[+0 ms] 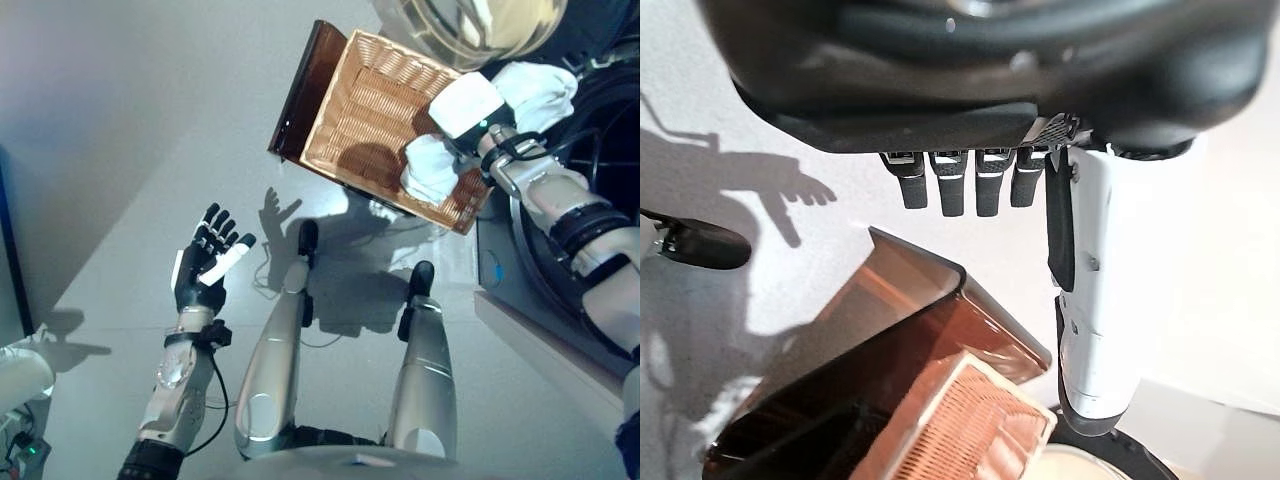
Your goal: Pick up the clothes and place them into the washing machine
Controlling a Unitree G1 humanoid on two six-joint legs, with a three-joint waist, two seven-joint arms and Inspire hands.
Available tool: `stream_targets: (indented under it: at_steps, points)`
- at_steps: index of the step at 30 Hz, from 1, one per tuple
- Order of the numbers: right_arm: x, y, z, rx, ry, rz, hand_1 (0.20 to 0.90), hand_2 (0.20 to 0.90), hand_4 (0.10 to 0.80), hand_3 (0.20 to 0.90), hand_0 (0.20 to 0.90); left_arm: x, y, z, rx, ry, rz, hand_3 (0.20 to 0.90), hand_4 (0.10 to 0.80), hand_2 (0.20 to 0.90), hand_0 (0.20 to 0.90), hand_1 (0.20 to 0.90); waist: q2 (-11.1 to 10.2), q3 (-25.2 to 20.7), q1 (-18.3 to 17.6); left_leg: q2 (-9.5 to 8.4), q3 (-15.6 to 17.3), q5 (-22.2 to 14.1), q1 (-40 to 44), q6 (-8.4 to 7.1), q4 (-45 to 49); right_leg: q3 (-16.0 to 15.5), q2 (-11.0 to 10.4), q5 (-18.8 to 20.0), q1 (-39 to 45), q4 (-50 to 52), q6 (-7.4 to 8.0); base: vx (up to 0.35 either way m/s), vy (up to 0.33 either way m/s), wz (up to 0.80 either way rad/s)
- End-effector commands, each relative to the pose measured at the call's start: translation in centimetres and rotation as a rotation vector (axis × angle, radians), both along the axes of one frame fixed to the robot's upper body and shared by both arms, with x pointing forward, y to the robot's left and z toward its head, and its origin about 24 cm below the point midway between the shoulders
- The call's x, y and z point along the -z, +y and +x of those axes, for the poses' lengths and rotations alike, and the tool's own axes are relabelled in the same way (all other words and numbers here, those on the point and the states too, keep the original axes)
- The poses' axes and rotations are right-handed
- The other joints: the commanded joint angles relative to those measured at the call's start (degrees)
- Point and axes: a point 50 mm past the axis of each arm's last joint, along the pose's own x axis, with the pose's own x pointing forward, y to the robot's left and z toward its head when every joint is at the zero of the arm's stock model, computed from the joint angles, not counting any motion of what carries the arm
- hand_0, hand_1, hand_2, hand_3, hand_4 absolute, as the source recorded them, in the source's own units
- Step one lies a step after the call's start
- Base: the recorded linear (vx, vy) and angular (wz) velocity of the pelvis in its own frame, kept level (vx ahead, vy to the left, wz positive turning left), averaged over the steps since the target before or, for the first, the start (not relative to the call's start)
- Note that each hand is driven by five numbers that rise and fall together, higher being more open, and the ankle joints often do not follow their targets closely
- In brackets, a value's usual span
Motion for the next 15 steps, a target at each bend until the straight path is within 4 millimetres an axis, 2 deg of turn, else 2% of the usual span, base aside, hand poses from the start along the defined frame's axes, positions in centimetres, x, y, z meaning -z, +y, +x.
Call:
stream_targets:
  at_steps: [1, 4, 5, 6, 7, 9, 12, 15]
  points:
    - [-8.5, -0.1, -2.0, -0.113, -0.385, 0.236, 0.2, 0.2, 0.3, 0.2, 0.2, -2.2, 1.2, 0.2, -0.014, -0.128, 0.062, 0.9, 0.8, 0.9, 0.9, 0.9, -1.3, -1.2, 0.3, -0.19, 2.9, -8.8, 1.0, -1.18, 5.2, 0.6, 0.9, 4.5, 3.4, -8.8, -4.05, 0.04, 0.004, -0.03]
    - [-9.0, 0.6, -2.8, -0.213, -0.469, 0.466, 0.2, 0.2, 0.3, 0.2, 0.2, -1.8, 1.2, 0.3, -0.021, -0.106, 0.068, 0.9, 0.8, 0.9, 0.9, 0.9, -1.6, -1.3, 0.1, -0.25, 3.1, -9.3, 2.7, -0.96, 5.3, 0.7, 0.8, 4.3, 5.2, -9.1, -4.07, 0.032, 0.004, -0.01]
    - [-9.0, 0.6, -2.8, -0.213, -0.468, 0.467, 0.2, 0.2, 0.3, 0.2, 0.2, -1.8, 1.2, 0.3, -0.021, -0.105, 0.069, 0.9, 0.8, 0.9, 0.9, 0.9, -1.6, -1.4, 0.2, -0.23, 3.1, -9.2, 2.6, -0.96, 5.3, 0.7, 0.8, 4.4, 5.2, -9.1, -4.08, 0.034, 0.002, 0.0]
    - [-8.9, 0.8, -3.1, -0.252, -0.5, 0.557, 0.2, 0.2, 0.3, 0.2, 0.2, -1.7, 1.2, 0.3, -0.024, -0.103, 0.067, 0.9, 0.8, 0.9, 0.9, 0.9, -1.6, -1.5, -0.1, -0.26, 3.1, -9.7, 3.3, -0.93, 5.4, 0.7, 0.8, 4.0, 5.8, -9.1, -4.07, 0.068, 0.01, 0.02]
    - [-8.3, 0.7, -3.6, -0.294, -0.544, 0.702, 0.2, 0.2, 0.3, 0.2, 0.2, -1.4, 1.2, 0.2, -0.029, -0.089, 0.065, 0.9, 0.8, 0.9, 0.9, 0.9, -1.7, -2.1, -0.3, -0.35, 3.2, -10.0, 3.9, -0.74, 5.5, 0.9, 0.8, 3.9, 6.6, -9.3, -4.11, 0.08, 0.013, 0.03]
    - [-7.3, 1.0, -4.1, -0.352, -0.56, 0.862, 0.2, 0.2, 0.3, 0.2, 0.2, -1.0, 1.1, 0.2, -0.037, -0.069, 0.058, 0.9, 0.8, 0.9, 0.9, 0.9, -1.8, -2.8, -0.5, -0.3, 3.3, -10.2, 4.3, -0.53, 5.6, 1.0, 0.9, 4.0, 7.2, -9.7, -4.17, 0.063, 0.006, -0.01]
    - [-4.7, 1.3, -4.7, -0.408, -0.56, 1.15, 0.2, 0.2, 0.3, 0.2, 0.2, -0.3, 1.1, 0.0, -0.048, -0.035, 0.051, 0.9, 0.8, 0.9, 0.9, 0.9, -2.0, -3.4, -0.8, -0.31, 3.4, -11.2, 5.3, -0.25, 6.3, 1.2, 0.9, 3.4, 8.2, -9.7, -4.26, 0.055, -0.002, -0.11]
    - [-0.7, 1.8, -5.1, -0.442, -0.483, 1.511, 0.2, 0.2, 0.3, 0.2, 0.2, 0.2, 1.2, -0.3, -0.056, -0.004, 0.037, 0.9, 0.8, 0.9, 0.9, 0.9, -2.4, -4.2, -1.2, -0.23, 3.9, -11.5, 5.5, -0.03, 6.8, 1.9, 1.2, 3.6, 8.5, -10.2, -4.32, 0.034, -0.016, -0.07]
